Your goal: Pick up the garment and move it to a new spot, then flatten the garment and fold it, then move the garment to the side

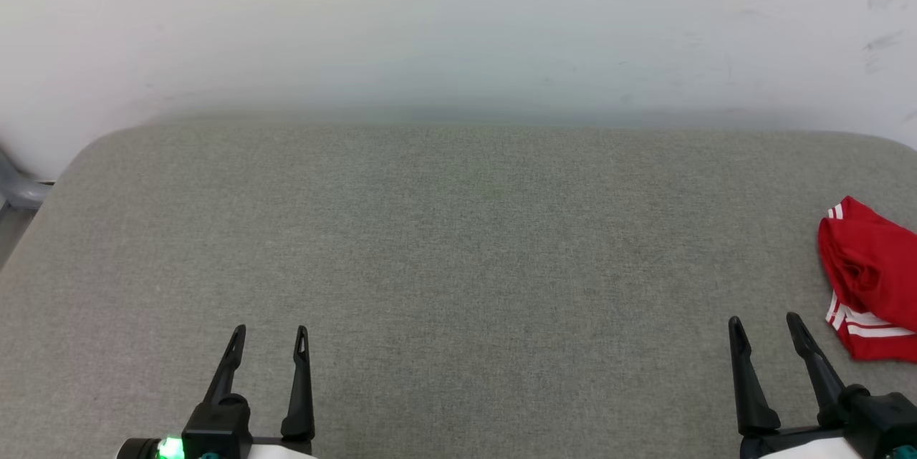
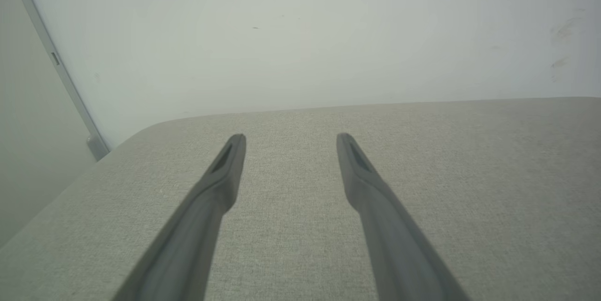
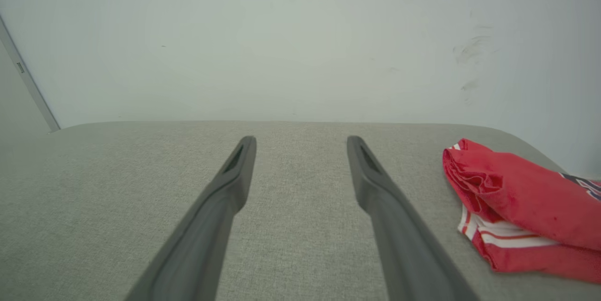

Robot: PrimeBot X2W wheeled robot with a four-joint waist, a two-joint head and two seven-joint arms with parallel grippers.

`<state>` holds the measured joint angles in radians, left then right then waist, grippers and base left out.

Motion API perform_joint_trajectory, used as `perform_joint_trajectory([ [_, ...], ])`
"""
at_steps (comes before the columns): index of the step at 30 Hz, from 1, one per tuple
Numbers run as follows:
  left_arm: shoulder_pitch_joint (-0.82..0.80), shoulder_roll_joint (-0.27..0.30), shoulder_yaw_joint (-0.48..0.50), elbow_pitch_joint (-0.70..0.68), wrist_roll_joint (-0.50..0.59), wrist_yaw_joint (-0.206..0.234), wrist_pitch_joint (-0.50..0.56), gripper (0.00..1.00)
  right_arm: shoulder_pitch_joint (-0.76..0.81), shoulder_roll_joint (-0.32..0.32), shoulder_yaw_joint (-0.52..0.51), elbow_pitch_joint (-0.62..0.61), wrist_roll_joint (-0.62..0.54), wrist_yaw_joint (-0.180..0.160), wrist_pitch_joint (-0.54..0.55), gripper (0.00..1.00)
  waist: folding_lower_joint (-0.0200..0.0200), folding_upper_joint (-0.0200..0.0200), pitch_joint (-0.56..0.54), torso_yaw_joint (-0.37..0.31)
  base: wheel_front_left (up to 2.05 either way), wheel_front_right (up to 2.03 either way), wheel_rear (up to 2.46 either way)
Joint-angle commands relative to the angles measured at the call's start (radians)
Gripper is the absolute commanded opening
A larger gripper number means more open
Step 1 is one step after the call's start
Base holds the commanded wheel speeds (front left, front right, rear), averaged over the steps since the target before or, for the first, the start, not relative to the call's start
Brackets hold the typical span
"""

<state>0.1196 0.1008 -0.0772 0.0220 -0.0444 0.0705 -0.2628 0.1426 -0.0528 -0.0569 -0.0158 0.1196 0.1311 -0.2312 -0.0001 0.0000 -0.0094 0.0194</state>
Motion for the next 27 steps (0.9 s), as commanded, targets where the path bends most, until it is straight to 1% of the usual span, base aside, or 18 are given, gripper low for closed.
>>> perform_joint_trajectory([
  [1,0.006,-0.003,0.003,0.0,-0.001,-0.004,-0.003,1.0,0.004,0.005,-0.001,0.002,0.001,-0.001,0.0,1.0,0.0001,0.0,0.0,-0.001,0.0,0.0,0.0],
  [4,0.004,-0.005,0.006,0.002,-0.002,-0.009,-0.003,1.0,0.004,0.005,-0.001,0.007,0.002,-0.001,0.001,1.0,0.0001,0.0,-0.001,-0.002,0.0,0.0,0.0],
  [5,0.0,-0.006,0.002,0.003,-0.004,-0.009,0.0,0.0,0.0,0.0,0.0,0.008,0.001,0.0,0.001,0.0,0.0001,0.0,-0.001,-0.002,0.0,0.0,0.0],
  [10,0.006,-0.013,-0.003,0.042,-0.01,-0.009,0.006,0.0,0.004,0.0,0.003,0.044,0.009,0.0,0.005,0.0,0.0001,0.0,-0.001,-0.002,0.0,0.0,0.0],
  [11,0.001,-0.014,0.001,0.045,-0.055,-0.015,0.015,0.0,0.0,-0.001,0.006,0.046,0.053,0.0,0.011,0.0,0.0001,0.0,-0.001,-0.002,0.0,0.0,0.0],
  [12,0.001,-0.014,0.001,0.045,-0.055,-0.015,0.015,0.0,0.0,-0.001,0.006,0.046,0.053,0.0,0.011,0.0,0.0001,0.0,-0.001,-0.002,0.0,0.0,0.0],
  [27,-0.049,-0.016,0.033,0.084,-0.365,-0.052,0.083,0.0,-0.054,-0.017,0.013,0.09,0.36,0.0,0.063,0.0,0.0001,0.0,0.001,-0.004,0.0,0.0,0.0],
])
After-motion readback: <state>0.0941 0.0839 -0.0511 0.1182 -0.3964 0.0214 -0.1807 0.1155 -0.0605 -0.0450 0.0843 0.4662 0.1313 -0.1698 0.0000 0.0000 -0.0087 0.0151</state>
